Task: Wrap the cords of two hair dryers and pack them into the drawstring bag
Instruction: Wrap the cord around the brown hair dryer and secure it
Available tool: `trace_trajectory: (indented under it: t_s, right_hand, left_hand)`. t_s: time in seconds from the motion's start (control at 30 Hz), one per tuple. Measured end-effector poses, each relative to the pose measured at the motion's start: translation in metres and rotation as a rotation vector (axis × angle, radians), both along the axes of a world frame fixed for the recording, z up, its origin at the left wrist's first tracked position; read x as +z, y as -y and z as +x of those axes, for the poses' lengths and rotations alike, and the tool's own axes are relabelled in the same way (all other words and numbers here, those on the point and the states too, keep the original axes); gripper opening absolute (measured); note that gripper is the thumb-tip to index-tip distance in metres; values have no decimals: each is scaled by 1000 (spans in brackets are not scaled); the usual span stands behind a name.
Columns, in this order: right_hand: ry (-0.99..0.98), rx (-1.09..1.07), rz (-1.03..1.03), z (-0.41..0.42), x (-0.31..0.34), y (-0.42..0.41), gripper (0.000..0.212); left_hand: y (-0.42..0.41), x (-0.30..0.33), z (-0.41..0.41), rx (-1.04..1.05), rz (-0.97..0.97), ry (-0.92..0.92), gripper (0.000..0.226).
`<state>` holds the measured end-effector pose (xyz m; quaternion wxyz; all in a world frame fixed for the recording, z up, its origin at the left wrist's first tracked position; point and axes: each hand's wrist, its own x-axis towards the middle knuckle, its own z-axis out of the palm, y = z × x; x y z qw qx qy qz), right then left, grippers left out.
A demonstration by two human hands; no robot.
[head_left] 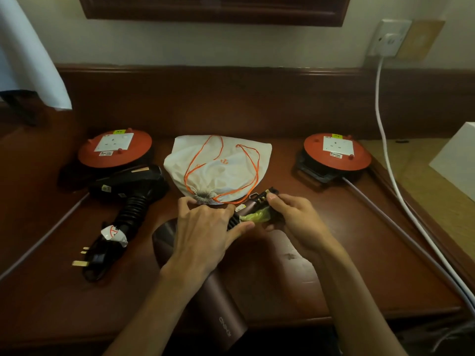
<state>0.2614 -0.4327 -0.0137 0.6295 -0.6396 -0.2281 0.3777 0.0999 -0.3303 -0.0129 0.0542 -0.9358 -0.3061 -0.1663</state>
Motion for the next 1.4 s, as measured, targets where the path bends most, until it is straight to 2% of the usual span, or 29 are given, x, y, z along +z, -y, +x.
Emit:
trace_trajectory:
  t_s: [0.07, 0.17, 0.27, 0.4, 0.5, 0.6, 0.77, 0.83, 0.9, 0.97, 1.13, 1.2, 1.27, 1.33, 1.4]
  right_hand:
    - [-85, -73, 74, -1, -6, 1, 31]
    - [-380, -198, 172, -6, -18, 3, 42]
    - [-617, -332, 211, -17, -26, 5, 26]
    - [-622, -348, 225, -17, -30, 8, 19]
    - [-551, -259, 295, -13, -31, 10, 27]
    - [-474, -157, 417, -12, -33, 14, 26]
    - [-349, 37, 515, -7, -34, 13, 31]
    - [-89, 105, 403, 7, -31, 15, 32]
    - [328, 132, 207, 23, -29, 14, 25]
    - [516, 125, 94, 30, -31, 12, 19]
    - [550, -49, -15, 20, -38, 19, 17]
    - [430, 5, 70, 23, -40, 33, 34]
    - [377, 185, 123, 32, -37, 46, 49]
    - [500, 360, 50, 40, -33, 51, 54]
    - [761, 439, -110, 45, -30, 46, 56]
  left_hand:
    - [1, 1, 1, 33, -29, -13, 65]
    - [6, 0, 0, 73, -67, -43, 64]
    - [12, 0, 7, 84, -65, -111, 61]
    - [10, 0, 11, 88, -97, -125, 62]
    - [7, 4, 6, 104, -223, -55, 69]
    - [3, 10, 2, 110, -379, -9, 71]
    - [-3, 13, -4, 72, -477, 17, 78]
    - [-8, 14, -5, 30, -526, 23, 76]
    - [-15, 15, -5, -8, -578, 34, 70]
    - [-17, 17, -3, -32, -575, -3, 73]
    - [-16, 13, 4, -58, -481, -21, 62]
    - [-14, 15, 6, -92, -462, -64, 61]
    - [-11, 17, 8, -121, -432, -115, 67]
    - [-10, 18, 11, -141, -382, -141, 75]
    - [-9, 19, 14, -149, -305, -187, 80]
